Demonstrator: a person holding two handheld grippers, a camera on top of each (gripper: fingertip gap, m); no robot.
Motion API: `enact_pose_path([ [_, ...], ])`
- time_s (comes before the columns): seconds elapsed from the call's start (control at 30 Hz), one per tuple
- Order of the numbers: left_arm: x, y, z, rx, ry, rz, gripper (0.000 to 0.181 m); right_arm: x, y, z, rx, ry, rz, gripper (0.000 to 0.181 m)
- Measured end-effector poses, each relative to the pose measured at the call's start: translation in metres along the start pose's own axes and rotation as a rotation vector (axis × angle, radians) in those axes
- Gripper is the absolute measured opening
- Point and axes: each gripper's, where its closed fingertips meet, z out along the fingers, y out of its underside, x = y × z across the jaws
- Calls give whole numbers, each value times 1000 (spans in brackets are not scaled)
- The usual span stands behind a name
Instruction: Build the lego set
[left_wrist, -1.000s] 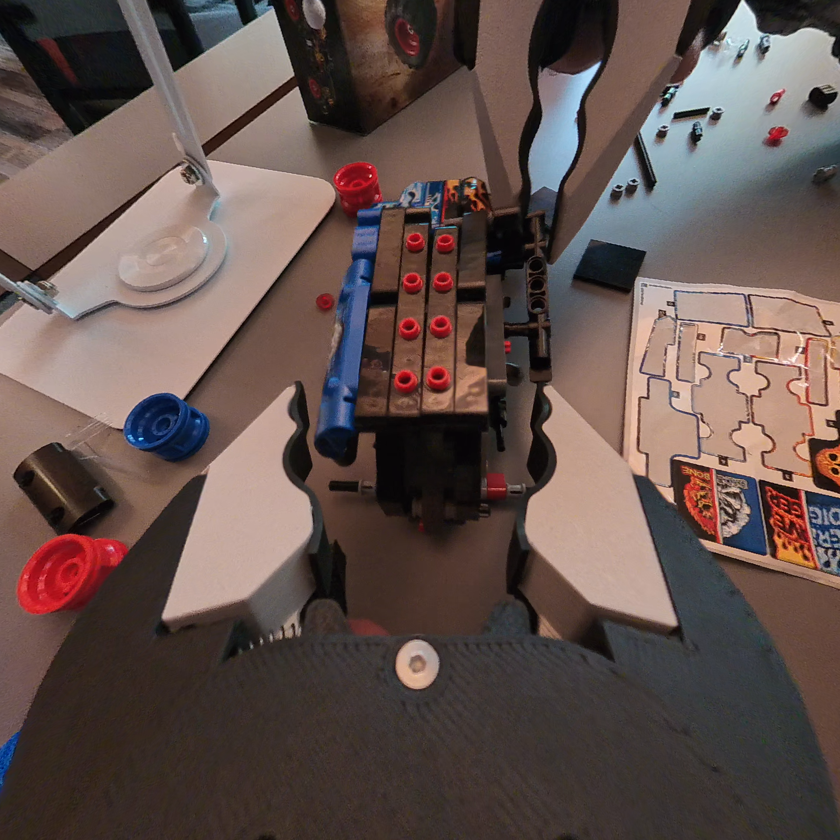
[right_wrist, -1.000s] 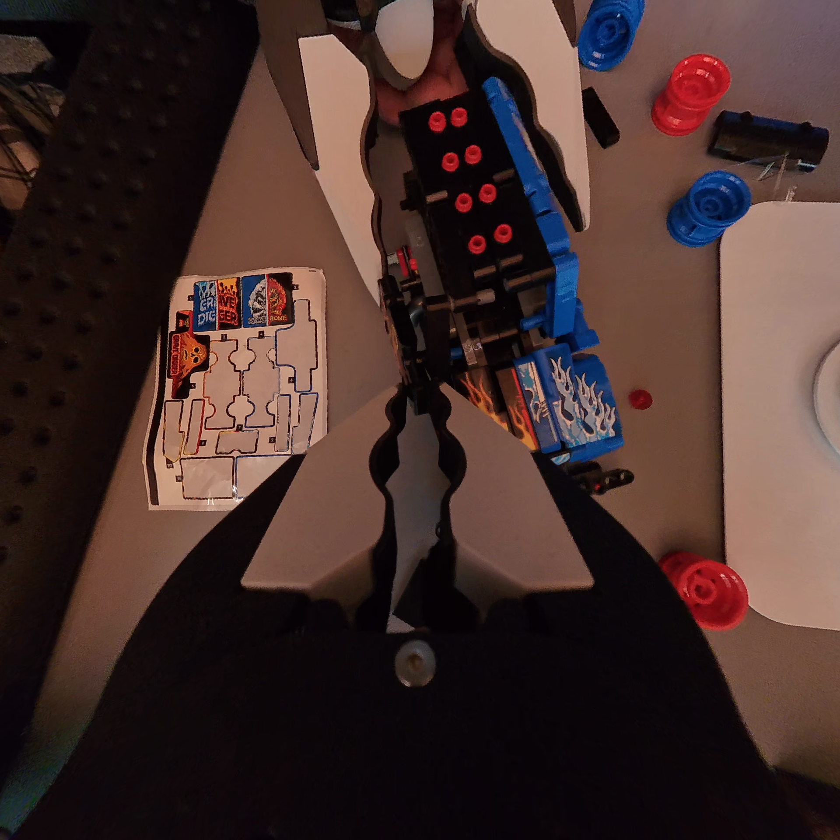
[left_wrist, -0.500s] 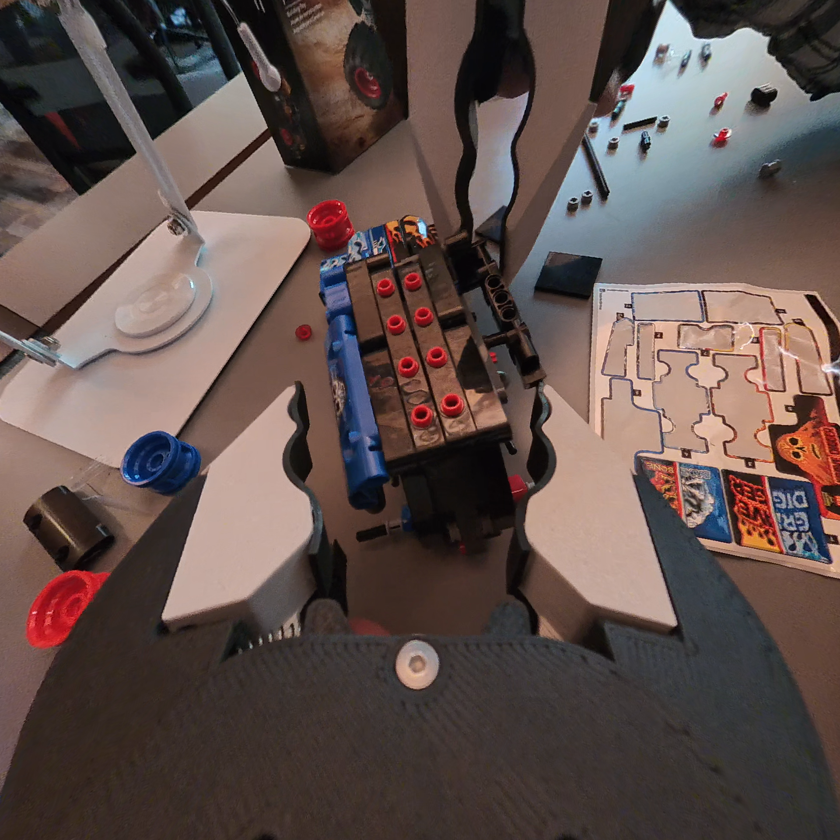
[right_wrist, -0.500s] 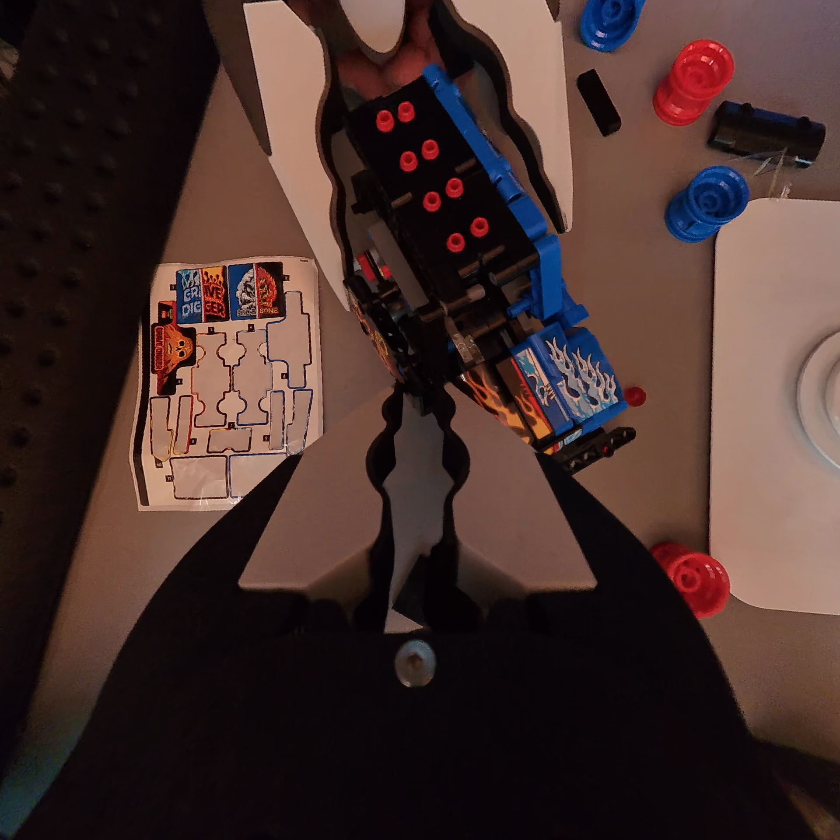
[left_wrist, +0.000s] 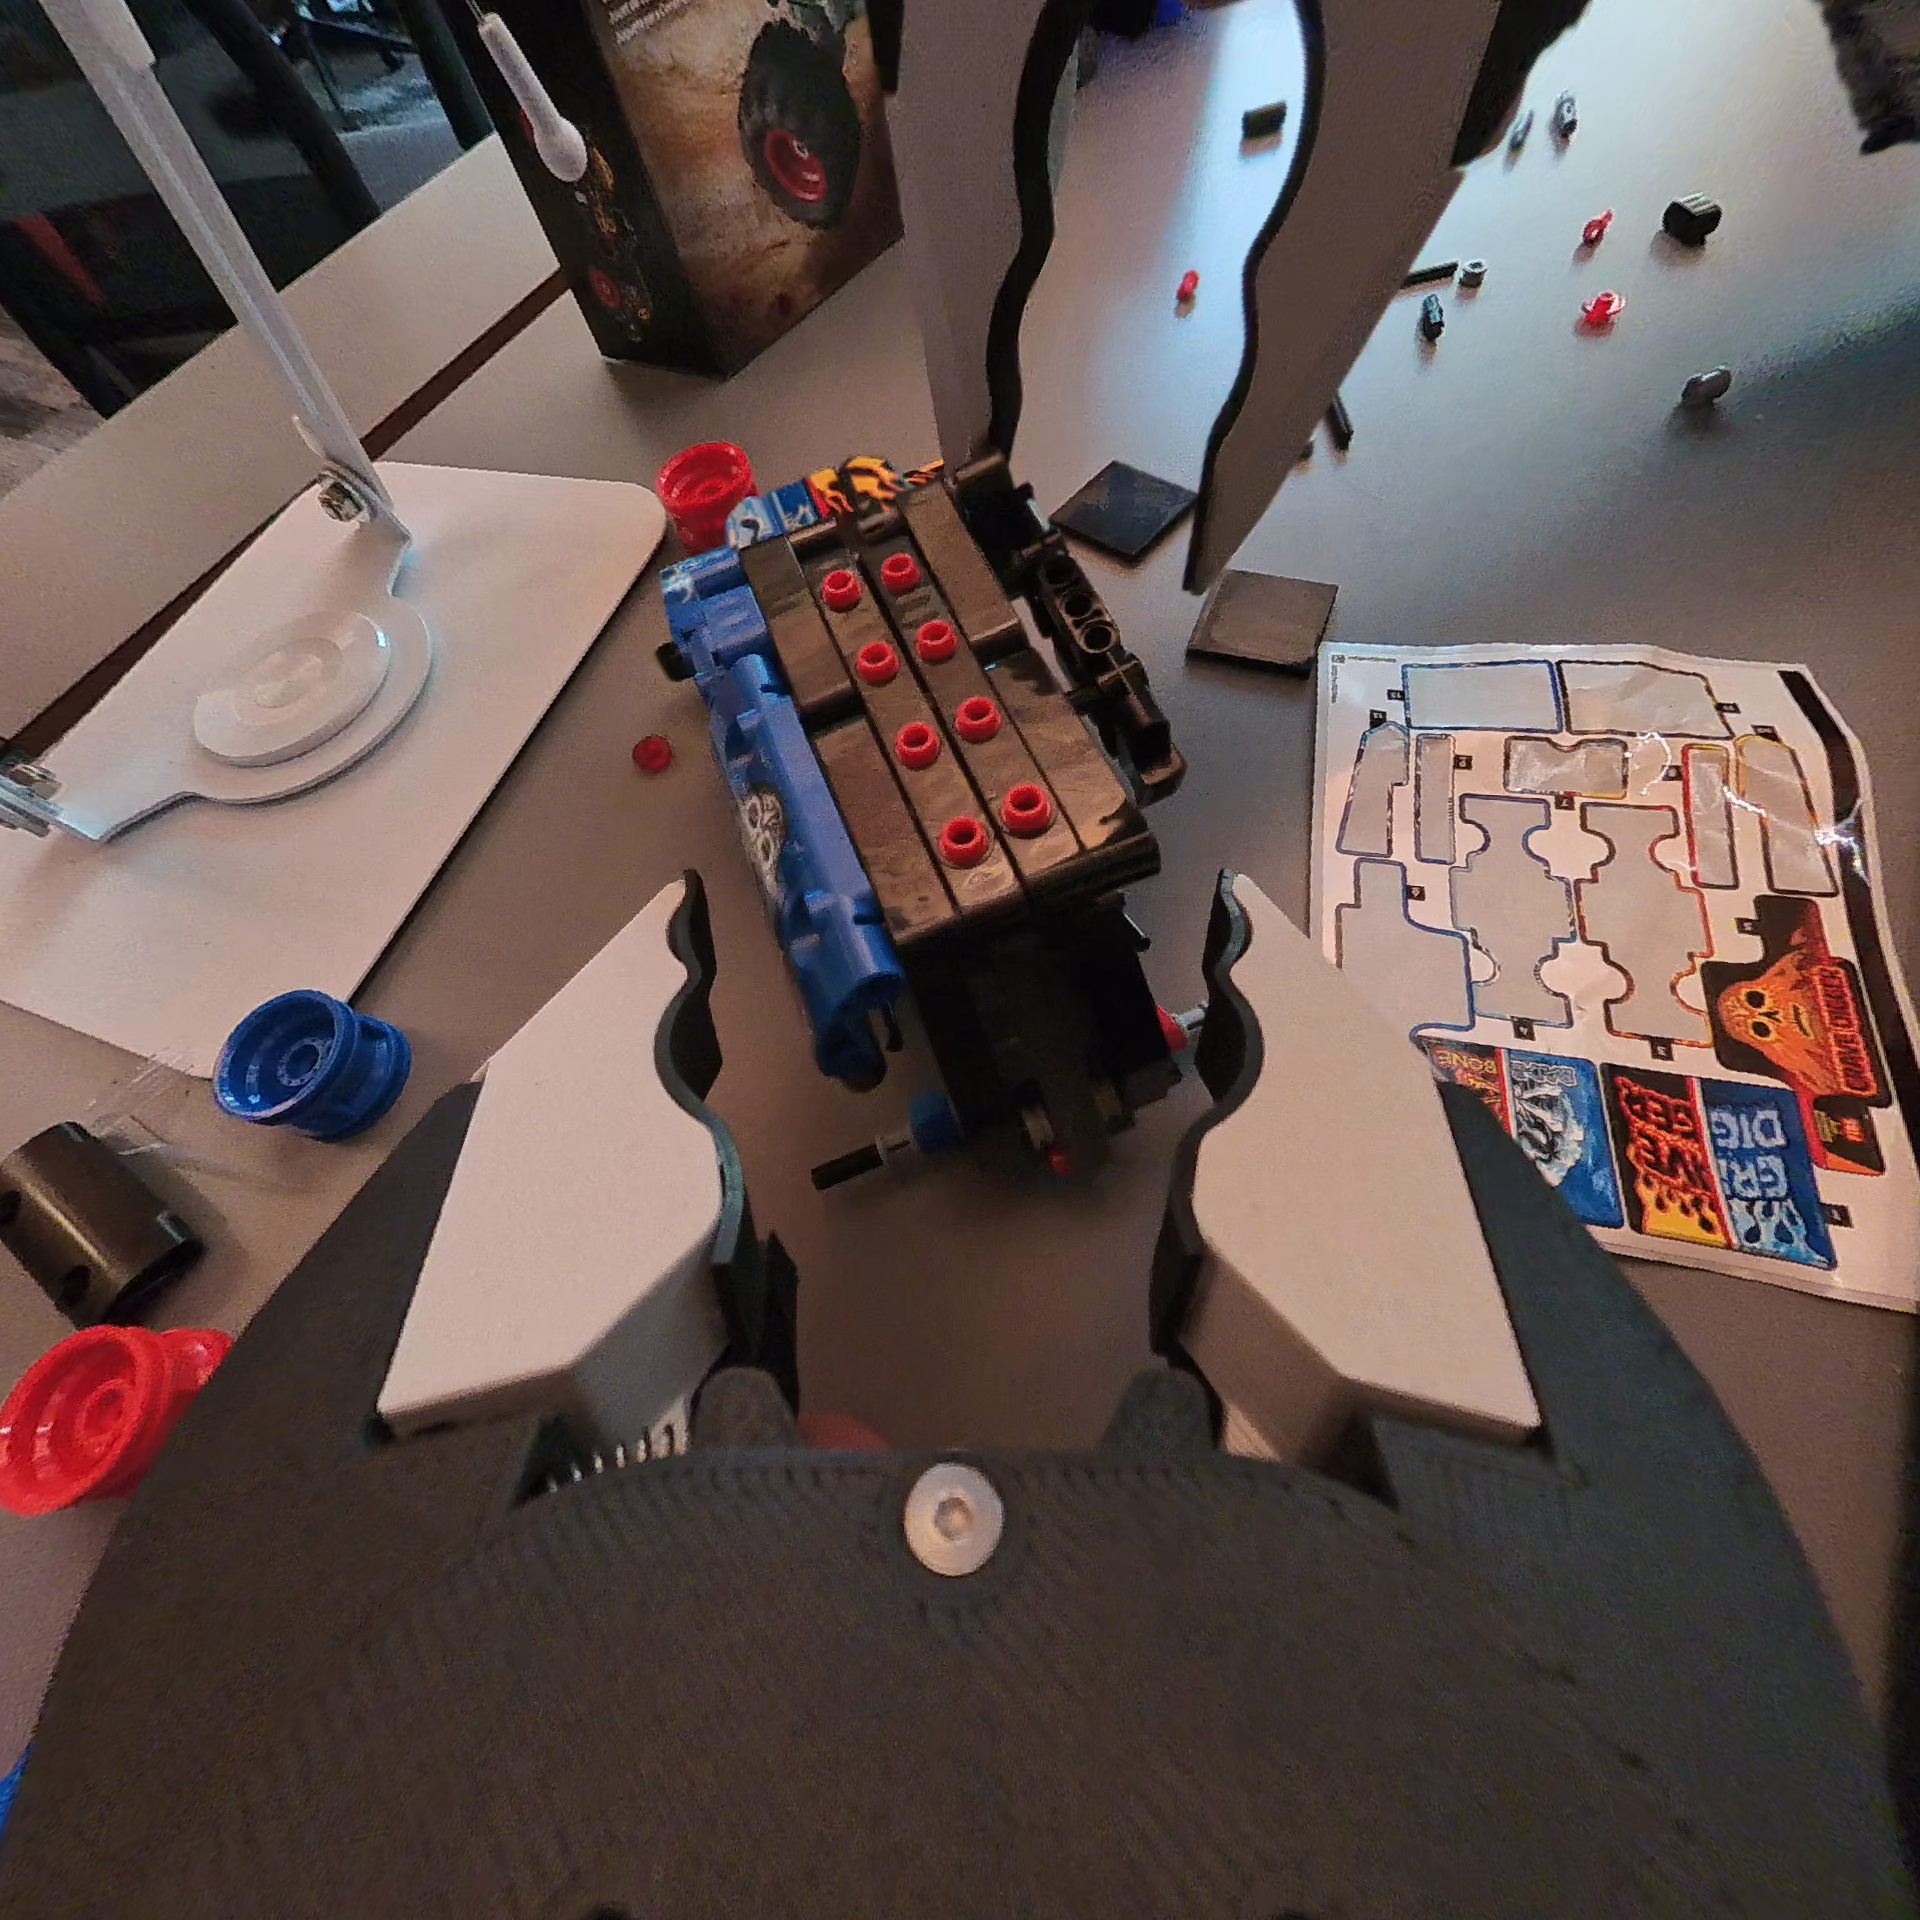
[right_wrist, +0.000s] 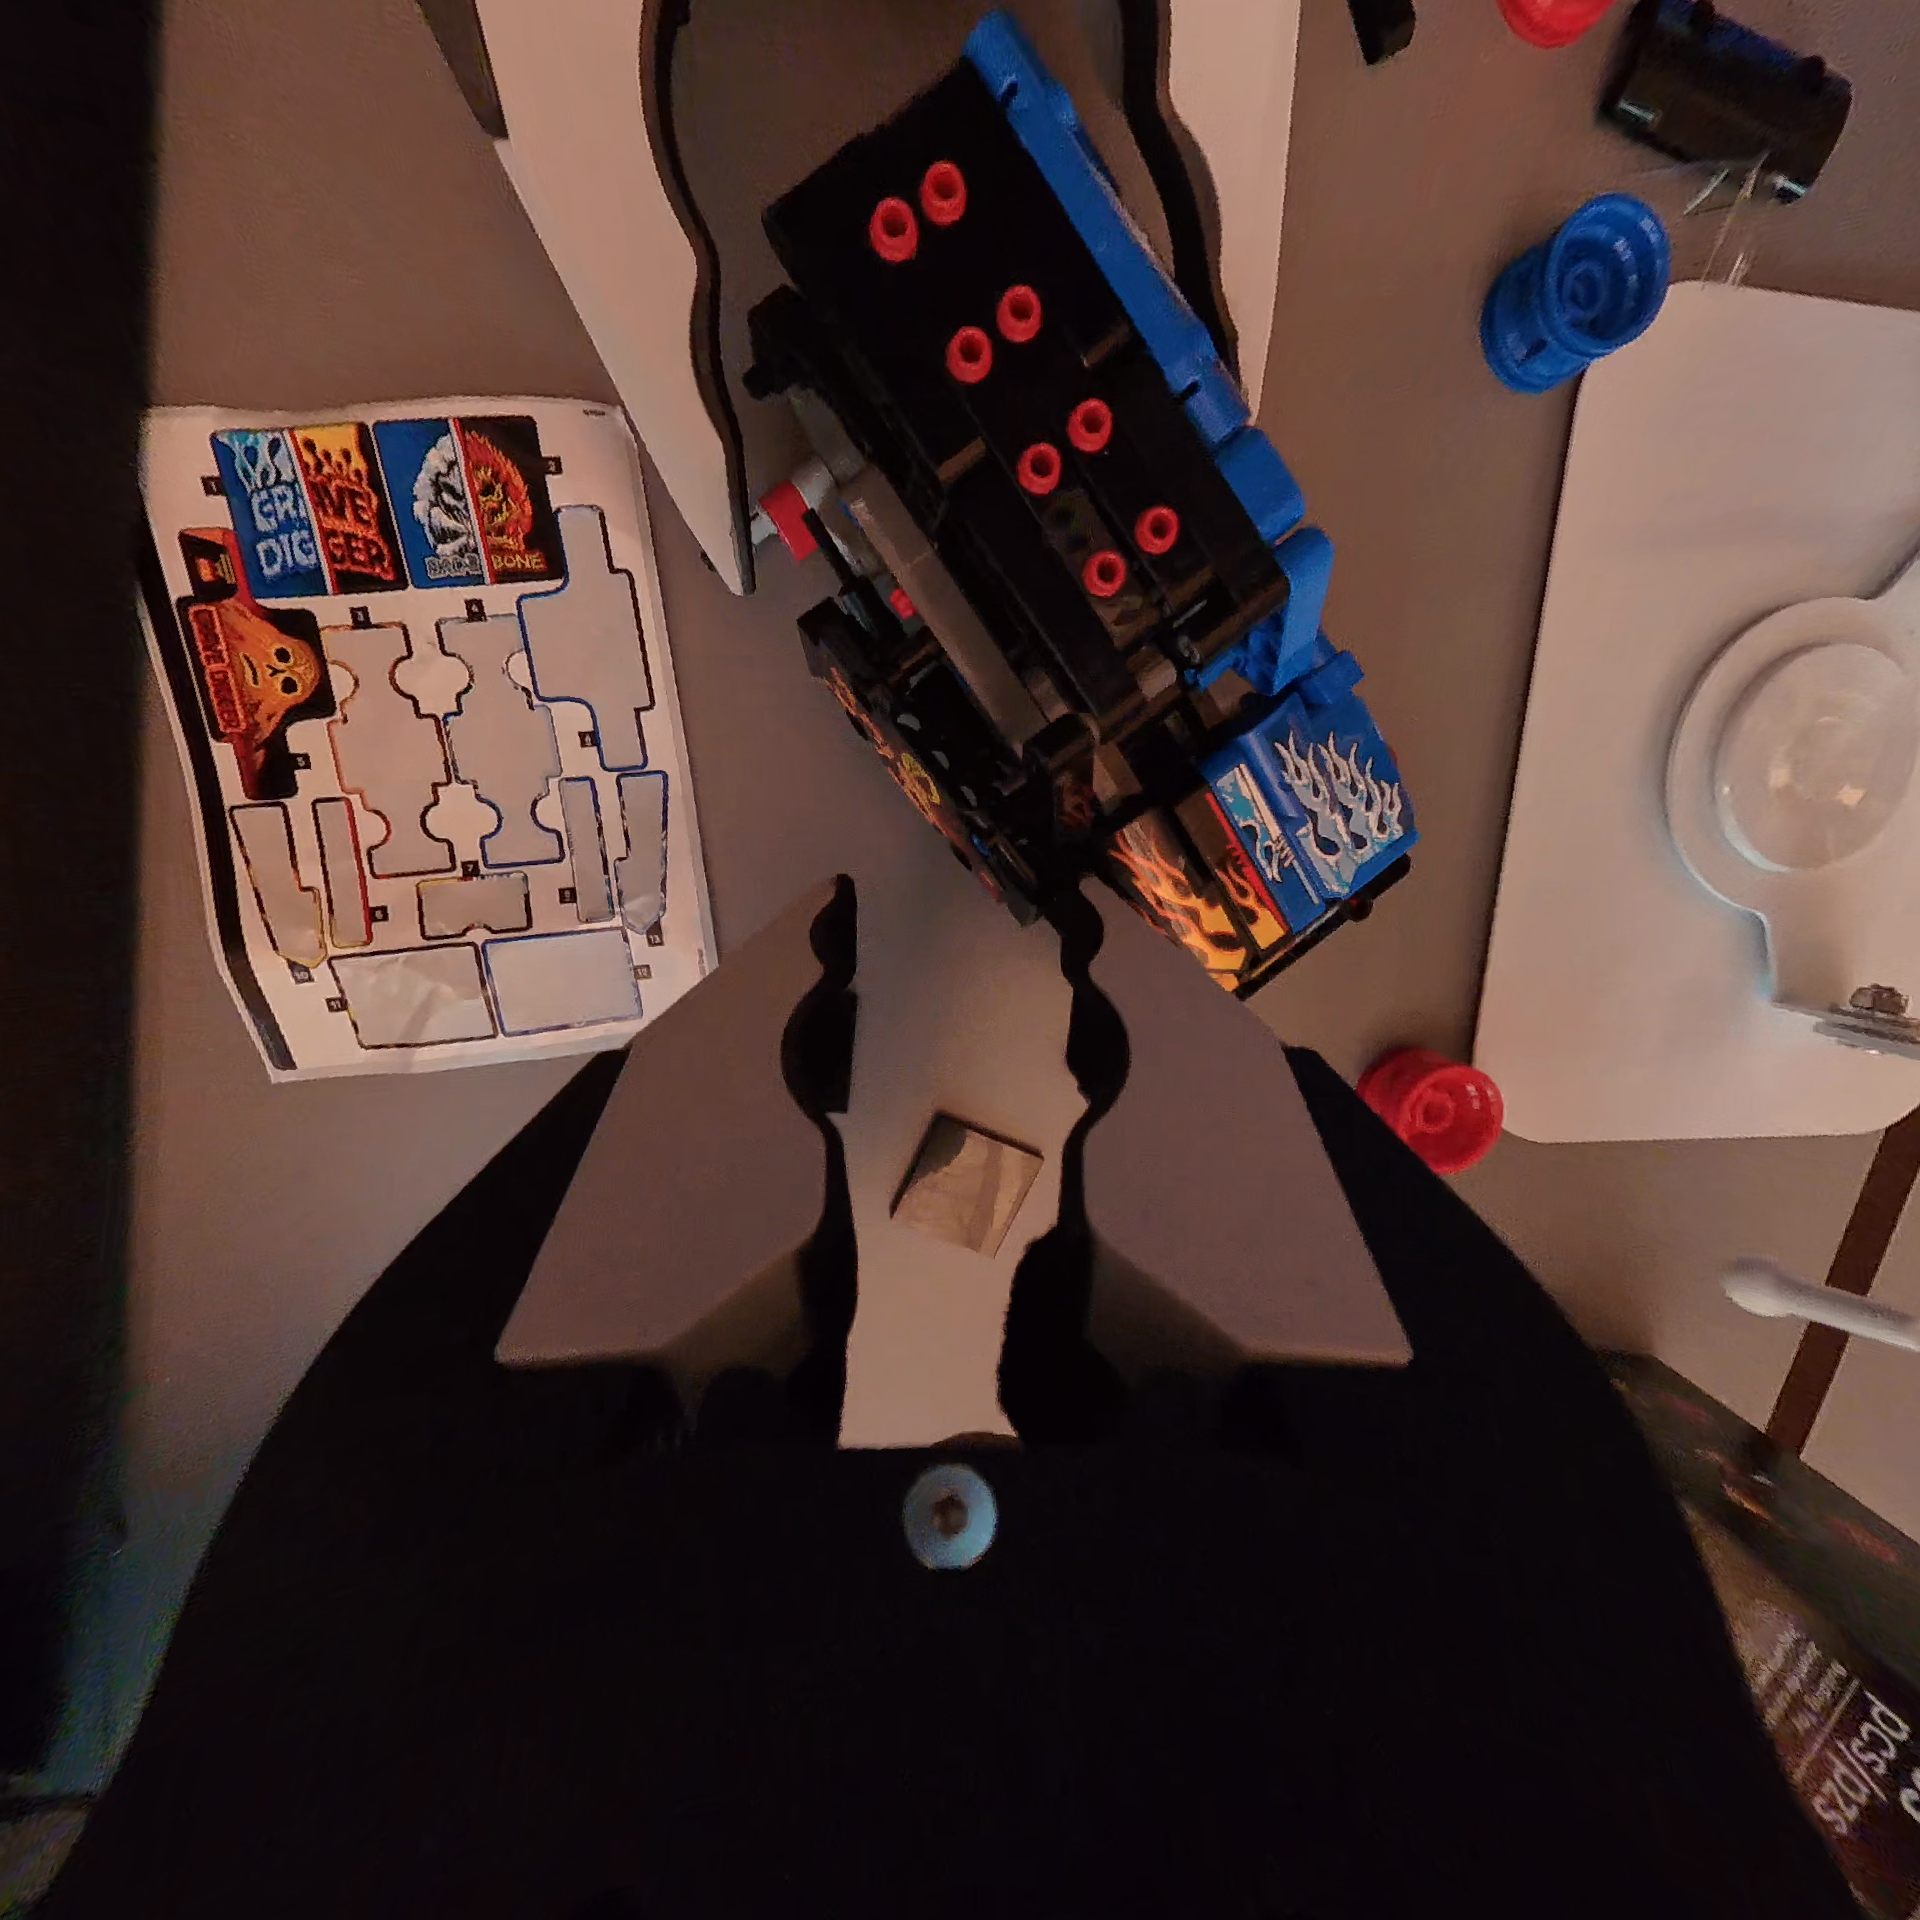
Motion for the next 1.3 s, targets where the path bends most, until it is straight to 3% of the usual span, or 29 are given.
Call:
enact_pose_path([
  [0.17, -5, -3, 0, 16, -29, 0, 93, 3, -1, 3, 20, -1, 21, 30],
  [0.33, -5, -1, 1, 4, -34, 11, 92, 1, 7, -7, 2, -22, 56, 46],
  [0.43, -5, 0, 2, 4, -39, 20, 88, 8, 16, -13, -28, 13, 68, 45],
  [0.57, -5, -5, 0, 25, -44, 25, 81, -6, -5, -27, 52, 16, -60, 17],
  [0.73, -4, -6, 1, 36, -29, 2, 76, -8, -29, -9, 130, 91, -211, 14],
  [1.13, -7, -5, 3, 47, -22, -46, 70, -1, -32, 7, 195, 151, -320, 9],
  [1.3, -6, -6, 4, 44, -19, -64, 79, 2, -35, 9, 200, 203, -364, 8],
])
